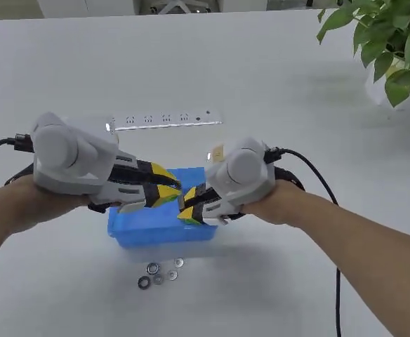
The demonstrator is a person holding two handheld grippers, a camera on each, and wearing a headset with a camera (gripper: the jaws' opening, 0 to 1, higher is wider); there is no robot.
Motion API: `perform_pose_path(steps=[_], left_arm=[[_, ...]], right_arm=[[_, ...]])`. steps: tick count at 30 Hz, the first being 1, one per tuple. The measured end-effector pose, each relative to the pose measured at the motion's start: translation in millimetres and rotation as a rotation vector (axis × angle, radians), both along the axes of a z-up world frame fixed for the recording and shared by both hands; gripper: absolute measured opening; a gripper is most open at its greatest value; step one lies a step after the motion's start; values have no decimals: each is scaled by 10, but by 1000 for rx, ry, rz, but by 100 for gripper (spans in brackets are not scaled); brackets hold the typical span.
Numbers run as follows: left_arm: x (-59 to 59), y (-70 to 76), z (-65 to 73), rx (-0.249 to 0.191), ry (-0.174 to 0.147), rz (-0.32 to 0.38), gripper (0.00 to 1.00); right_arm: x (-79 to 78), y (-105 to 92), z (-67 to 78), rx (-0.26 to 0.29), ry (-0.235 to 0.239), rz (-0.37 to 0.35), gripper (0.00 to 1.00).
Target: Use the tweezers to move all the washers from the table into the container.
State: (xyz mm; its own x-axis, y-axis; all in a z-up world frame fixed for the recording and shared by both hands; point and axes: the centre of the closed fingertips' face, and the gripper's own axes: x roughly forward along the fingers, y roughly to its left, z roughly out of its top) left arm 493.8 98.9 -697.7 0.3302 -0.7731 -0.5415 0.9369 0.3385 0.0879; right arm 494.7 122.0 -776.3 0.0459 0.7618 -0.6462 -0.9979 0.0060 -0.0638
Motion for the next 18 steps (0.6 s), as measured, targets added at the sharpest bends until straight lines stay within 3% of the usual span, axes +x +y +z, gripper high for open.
perform_pose_path(steps=[18], left_arm=[[-24,-70,-9,17,-15,-52,6]], right_arm=[[9,-9,13,-4,-33,12,13]])
